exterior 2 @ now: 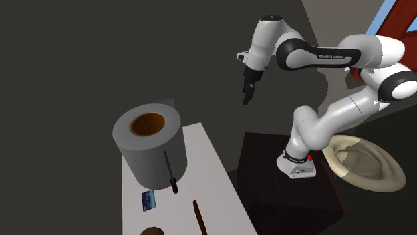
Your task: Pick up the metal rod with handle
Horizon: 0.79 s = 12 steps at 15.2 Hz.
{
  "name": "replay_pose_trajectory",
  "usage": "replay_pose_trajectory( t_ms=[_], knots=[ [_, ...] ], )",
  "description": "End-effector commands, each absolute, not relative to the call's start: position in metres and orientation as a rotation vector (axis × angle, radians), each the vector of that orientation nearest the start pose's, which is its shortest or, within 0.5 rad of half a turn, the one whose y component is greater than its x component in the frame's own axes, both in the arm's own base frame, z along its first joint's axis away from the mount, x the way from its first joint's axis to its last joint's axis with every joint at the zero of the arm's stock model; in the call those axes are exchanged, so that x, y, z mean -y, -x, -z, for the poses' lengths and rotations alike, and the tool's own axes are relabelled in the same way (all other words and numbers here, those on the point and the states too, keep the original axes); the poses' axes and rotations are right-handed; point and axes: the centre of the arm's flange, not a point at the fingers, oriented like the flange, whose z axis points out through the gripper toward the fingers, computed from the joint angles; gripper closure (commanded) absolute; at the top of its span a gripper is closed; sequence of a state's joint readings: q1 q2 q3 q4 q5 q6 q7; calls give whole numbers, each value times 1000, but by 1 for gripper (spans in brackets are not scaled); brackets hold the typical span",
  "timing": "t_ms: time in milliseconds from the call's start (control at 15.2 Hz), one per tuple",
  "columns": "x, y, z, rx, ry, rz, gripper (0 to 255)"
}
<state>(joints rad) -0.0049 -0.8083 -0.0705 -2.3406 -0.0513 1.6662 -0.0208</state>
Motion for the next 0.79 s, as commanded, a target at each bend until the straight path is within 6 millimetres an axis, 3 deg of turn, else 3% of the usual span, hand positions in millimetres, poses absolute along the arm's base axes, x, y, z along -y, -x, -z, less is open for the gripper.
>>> replay_pose_trajectory(
  t_ms=[0,726],
  knots=[
    [36,-309,-613,-54,3140,208,0],
    [-80,-365,-549,-226,3134,346,0]
  ],
)
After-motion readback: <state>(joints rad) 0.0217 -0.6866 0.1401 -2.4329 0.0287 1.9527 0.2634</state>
